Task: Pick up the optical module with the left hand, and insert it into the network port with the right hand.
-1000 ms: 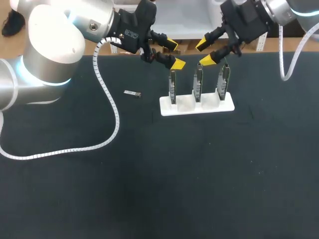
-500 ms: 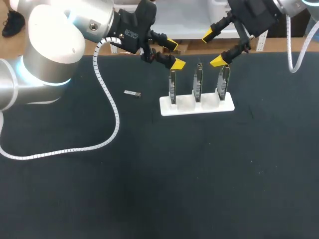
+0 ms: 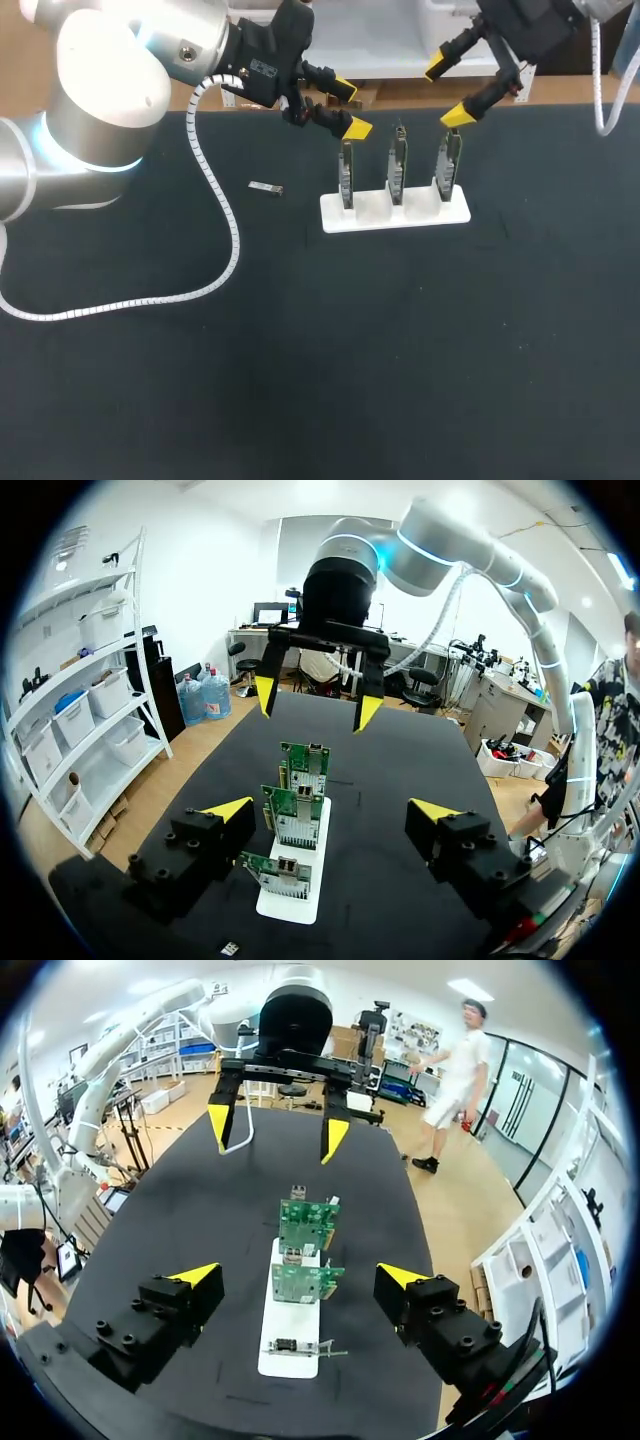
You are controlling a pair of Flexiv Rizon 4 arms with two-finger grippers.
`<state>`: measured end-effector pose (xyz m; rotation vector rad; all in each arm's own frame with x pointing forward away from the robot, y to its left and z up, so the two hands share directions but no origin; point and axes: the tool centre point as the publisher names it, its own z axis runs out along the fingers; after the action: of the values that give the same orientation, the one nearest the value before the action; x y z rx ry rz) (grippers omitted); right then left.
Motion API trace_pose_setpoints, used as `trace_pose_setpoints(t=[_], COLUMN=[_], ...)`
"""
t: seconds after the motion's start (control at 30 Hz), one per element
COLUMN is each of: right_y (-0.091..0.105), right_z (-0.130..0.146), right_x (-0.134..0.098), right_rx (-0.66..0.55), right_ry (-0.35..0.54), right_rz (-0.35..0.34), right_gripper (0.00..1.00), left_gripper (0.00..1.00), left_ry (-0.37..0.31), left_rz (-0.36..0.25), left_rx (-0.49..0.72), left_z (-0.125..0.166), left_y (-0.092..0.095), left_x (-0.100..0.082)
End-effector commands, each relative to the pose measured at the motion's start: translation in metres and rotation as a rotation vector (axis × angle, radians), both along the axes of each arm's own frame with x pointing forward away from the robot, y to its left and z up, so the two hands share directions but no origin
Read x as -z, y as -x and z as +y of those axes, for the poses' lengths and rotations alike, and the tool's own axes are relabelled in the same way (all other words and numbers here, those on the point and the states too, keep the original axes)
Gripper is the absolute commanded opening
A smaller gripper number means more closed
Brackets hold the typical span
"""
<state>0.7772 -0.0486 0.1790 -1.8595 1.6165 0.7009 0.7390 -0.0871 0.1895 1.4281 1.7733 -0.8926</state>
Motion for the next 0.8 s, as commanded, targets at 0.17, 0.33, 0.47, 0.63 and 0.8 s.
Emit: trace_pose_setpoints(t=[0.17, 0.33, 0.47, 0.63, 0.8], right_y=[0.003, 0.004, 0.004, 0.001, -0.005], right_z=[0.001, 0.006, 0.005, -0.007, -0.021], right_x=[0.001, 0.002, 0.002, 0.001, 0.000], right_rx=[0.004, 0.006, 0.009, 0.027, 0.047], right_ry=[-0.017, -0.027, -0.036, -0.032, -0.025], right_rz=[0.002, 0.007, 0.019, 0.021, 0.027], right_gripper=[1.00, 1.00, 1.00, 1.00, 1.00], left_gripper=[1.00, 1.00, 1.00, 1.00, 1.00], left_ry=[-0.006, -0.006, -0.006, -0.006, -0.006], left_rz=[0.002, 0.002, 0.002, 0.002, 0.002], left_rx=[-0.003, -0.003, -0.003, -0.003, -0.003], left_z=[-0.001, -0.001, -0.001, -0.001, -0.001], left_y=[0.000, 0.000, 0.000, 0.000, 0.000], left_x=[-0.001, -0.001, -0.001, -0.001, -0.001])
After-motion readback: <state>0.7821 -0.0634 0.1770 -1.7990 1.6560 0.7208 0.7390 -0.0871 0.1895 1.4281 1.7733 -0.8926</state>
